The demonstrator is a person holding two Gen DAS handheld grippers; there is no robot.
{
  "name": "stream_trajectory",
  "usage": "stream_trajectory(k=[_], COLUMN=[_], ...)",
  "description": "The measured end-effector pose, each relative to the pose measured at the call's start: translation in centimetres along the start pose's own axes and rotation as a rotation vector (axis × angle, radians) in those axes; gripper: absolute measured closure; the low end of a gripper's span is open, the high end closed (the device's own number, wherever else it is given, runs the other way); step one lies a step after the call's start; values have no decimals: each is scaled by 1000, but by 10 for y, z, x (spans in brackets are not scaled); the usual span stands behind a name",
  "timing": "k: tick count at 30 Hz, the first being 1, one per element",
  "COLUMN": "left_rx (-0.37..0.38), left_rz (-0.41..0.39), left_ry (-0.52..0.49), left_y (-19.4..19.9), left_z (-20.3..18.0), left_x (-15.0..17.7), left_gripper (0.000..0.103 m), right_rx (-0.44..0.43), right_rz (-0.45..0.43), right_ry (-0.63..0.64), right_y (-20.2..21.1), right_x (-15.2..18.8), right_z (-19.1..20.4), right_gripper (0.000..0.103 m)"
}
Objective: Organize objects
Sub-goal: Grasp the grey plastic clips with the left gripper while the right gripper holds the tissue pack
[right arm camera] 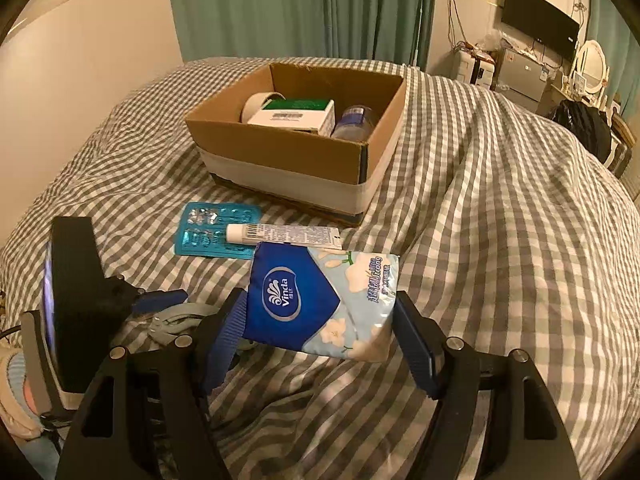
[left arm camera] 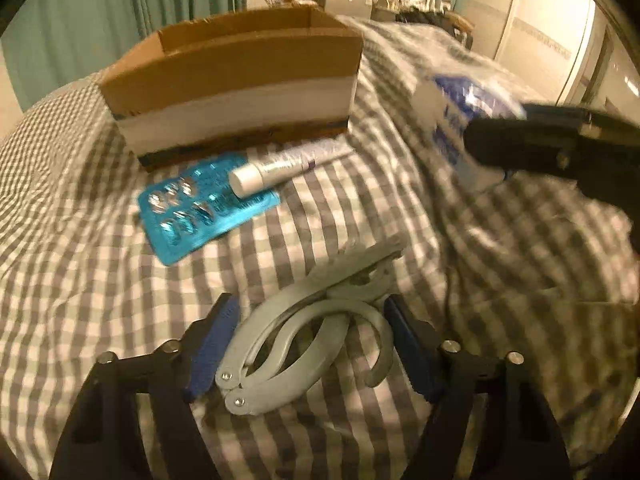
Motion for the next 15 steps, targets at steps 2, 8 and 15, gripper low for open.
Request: stream_trajectory(k=[2, 8, 15], left_rx=[16, 32, -106], left_rz=[17, 78, 49], left_ry=[15, 13, -92], left_y=[7, -2, -10], left_z=[4, -1, -4], left_x=[-1, 13, 22], left_gripper=[91, 91, 37], right_rx=[4, 10, 7], right_rz=[-15, -63, -85], right_ry=[7, 26, 40], right_y=[10, 37, 53], right_x=[0, -2, -1], right_z=[4, 13, 19], right_gripper=[32, 32, 32])
Point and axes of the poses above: each gripper's, at about its wrist camera, not at the fingertips, and y roughly against the way its jaws point, z to its left, x to its underside, the point moved 1 cm from there along -y, roughly the way its jaws point, and after that the axes turned 4 degrees about x, right-handed, at the moved point
